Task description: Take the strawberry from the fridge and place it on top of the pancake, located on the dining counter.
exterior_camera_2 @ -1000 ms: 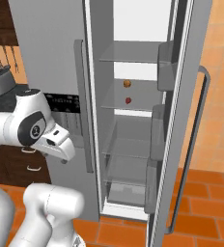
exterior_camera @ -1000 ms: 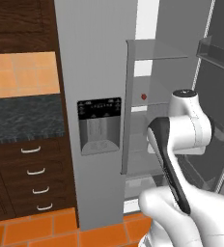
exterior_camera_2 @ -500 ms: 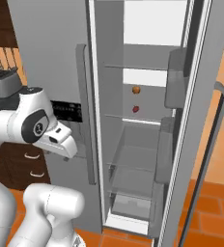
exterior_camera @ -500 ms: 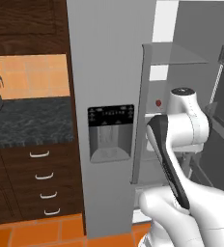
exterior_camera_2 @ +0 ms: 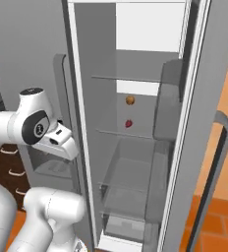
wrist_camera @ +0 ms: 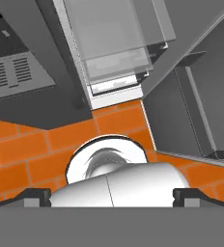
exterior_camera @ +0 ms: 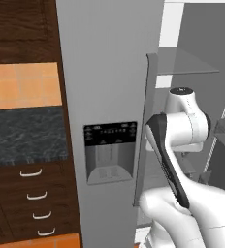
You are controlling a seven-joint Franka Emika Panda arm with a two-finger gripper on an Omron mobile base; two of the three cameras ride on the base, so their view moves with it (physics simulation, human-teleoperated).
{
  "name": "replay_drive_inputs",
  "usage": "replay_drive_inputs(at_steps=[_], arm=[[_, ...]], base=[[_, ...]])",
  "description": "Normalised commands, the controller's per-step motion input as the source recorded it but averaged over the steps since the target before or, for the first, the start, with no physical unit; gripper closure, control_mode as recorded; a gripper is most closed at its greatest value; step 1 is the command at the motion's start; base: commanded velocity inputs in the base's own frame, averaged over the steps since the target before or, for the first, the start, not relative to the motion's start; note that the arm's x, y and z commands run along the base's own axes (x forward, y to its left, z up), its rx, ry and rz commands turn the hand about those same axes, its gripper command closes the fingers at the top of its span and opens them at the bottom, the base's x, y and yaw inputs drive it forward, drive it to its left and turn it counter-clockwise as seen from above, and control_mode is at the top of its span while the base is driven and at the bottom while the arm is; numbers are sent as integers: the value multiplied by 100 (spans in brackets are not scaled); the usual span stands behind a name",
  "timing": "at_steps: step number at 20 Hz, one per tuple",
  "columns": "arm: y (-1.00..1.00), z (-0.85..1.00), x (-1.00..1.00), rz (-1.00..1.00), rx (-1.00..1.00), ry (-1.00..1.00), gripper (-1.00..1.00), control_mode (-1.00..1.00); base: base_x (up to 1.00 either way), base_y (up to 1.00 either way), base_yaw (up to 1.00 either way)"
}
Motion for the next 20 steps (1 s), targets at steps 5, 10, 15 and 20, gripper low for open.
replay_drive_inputs(at_steps=[5, 10, 15, 20], arm=[[0, 0, 0, 0, 0, 0, -100, 100], [0, 0, 0, 0, 0, 0, -100, 100], [0, 0, 0, 0, 0, 0, -100, 100], [0, 0, 0, 0, 0, 0, -100, 100]], base=[[-3, -55, -16], [22, -30, -2], [32, -2, 0], [27, -3, -5]])
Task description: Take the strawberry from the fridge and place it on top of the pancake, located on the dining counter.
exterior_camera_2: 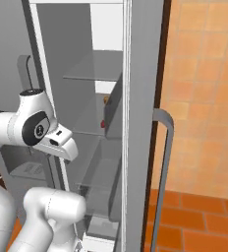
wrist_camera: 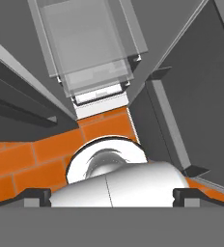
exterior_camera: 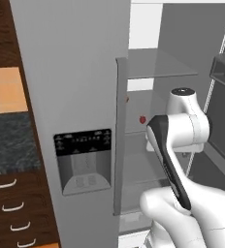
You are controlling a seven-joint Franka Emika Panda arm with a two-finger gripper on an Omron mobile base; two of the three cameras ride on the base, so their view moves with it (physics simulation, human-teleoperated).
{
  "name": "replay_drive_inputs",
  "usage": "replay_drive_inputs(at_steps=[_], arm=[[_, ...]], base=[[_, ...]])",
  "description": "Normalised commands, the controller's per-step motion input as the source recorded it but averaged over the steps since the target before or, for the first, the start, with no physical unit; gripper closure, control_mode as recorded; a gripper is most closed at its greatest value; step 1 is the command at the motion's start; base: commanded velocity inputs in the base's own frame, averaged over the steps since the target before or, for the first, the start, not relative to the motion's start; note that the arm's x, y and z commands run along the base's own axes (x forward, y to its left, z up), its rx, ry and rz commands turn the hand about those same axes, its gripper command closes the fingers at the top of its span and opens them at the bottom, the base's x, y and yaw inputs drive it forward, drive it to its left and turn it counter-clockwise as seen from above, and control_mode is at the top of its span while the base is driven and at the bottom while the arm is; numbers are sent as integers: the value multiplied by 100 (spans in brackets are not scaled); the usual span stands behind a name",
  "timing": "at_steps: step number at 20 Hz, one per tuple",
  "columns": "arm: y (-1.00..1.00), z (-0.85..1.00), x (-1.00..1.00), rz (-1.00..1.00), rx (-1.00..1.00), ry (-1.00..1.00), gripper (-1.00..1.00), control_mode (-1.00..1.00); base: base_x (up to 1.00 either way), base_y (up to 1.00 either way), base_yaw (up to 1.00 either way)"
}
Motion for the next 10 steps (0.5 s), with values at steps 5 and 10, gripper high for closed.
replay_drive_inputs(at_steps=[5, 10], arm=[[0, 0, 0, 0, 0, 0, -100, 100], [0, 0, 0, 0, 0, 0, -100, 100]], base=[[22, -17, -15], [13, -25, -18]])
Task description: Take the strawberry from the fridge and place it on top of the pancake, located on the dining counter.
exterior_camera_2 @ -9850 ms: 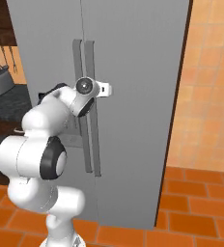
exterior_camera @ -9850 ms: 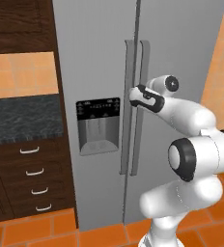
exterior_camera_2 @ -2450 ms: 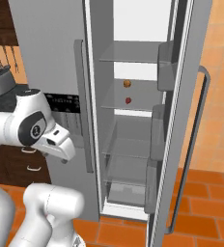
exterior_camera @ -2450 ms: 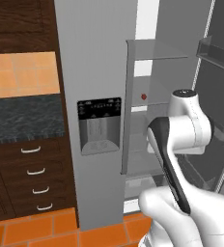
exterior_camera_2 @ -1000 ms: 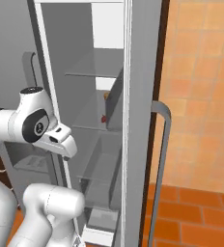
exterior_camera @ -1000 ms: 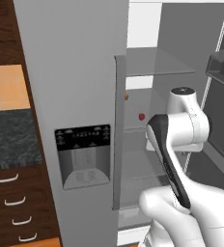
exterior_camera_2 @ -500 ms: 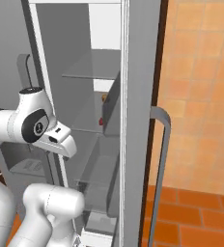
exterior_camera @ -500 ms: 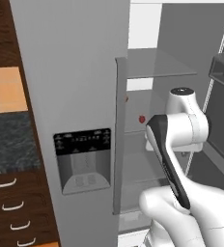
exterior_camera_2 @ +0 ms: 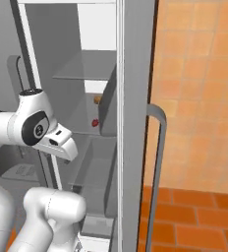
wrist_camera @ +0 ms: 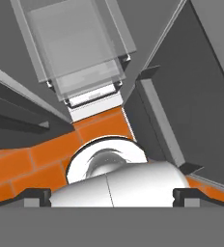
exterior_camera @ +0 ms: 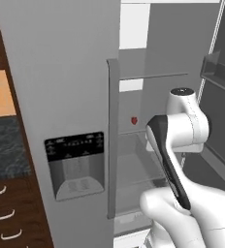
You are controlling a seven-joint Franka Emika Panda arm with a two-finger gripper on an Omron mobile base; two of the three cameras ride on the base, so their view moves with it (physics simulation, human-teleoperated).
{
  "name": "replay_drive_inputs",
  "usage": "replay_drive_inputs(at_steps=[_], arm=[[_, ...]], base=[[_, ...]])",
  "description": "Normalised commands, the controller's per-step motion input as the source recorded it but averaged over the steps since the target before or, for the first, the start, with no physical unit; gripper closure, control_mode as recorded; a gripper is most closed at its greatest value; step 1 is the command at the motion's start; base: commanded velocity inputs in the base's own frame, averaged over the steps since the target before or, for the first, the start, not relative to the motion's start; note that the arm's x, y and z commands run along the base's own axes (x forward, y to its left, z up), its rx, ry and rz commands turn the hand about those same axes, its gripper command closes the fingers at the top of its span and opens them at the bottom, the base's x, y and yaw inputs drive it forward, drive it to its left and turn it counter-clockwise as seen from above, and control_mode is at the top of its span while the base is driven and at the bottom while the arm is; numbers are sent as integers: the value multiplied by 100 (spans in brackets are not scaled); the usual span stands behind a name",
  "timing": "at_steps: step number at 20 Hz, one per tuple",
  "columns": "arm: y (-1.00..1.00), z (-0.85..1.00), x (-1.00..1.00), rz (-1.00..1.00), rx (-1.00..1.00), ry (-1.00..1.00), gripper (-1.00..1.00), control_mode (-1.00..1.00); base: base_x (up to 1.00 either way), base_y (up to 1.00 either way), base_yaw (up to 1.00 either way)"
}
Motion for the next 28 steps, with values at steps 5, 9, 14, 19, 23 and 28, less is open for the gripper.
replay_drive_inputs(at_steps=[5, 9, 14, 19, 23, 28], arm=[[0, 0, 0, 0, 0, 0, -100, 100], [0, 0, 0, 0, 0, 0, -100, 100], [0, 0, 3, 1, 0, 0, -100, -100], [-4, 0, 9, 1, 0, 0, -100, -100], [0, 0, 1, 0, 0, 0, -100, -100], [0, 0, 0, 0, 0, 0, -100, -100]], base=[[2, -40, -10], [16, -8, -1], [0, 0, 0], [0, 0, 0], [0, 0, 0], [0, 0, 0]])
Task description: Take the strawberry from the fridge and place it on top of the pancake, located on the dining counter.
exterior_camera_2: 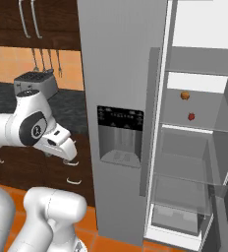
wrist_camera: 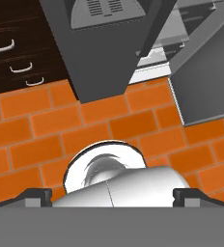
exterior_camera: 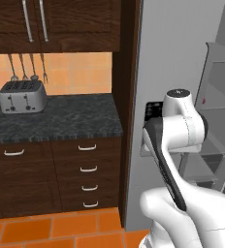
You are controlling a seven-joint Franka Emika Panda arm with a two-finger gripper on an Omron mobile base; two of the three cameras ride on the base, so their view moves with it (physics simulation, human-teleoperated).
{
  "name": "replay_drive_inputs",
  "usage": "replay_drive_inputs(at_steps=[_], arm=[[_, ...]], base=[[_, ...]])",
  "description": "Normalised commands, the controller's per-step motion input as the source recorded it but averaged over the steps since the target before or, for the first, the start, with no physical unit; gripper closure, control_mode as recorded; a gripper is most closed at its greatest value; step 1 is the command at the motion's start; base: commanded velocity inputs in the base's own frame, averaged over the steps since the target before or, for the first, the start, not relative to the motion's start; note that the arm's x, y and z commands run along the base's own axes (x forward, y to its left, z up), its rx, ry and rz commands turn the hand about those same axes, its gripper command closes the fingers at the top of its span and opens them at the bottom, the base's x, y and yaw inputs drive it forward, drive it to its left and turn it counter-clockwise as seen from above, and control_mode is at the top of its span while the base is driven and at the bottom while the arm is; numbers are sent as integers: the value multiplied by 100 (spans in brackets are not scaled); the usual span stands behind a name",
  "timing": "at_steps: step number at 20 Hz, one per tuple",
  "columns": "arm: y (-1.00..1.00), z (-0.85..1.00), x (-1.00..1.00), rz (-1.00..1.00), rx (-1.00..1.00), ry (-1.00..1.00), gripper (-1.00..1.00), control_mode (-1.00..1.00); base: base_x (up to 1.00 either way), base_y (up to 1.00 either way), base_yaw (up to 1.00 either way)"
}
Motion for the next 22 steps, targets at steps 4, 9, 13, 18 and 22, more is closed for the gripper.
replay_drive_inputs(at_steps=[4, 9, 13, 18, 22], arm=[[0, 0, 0, 0, 0, 0, -100, 100], [0, 0, 0, 0, 0, 0, -100, 100], [0, 0, 0, 0, 0, 0, -100, 100], [0, 0, 0, 0, 0, 0, -100, 100], [0, 0, 0, 0, 0, 0, -100, 100]], base=[[0, -7, 0], [3, -47, 0], [2, -65, 0], [2, -58, -2], [19, -39, -7]])
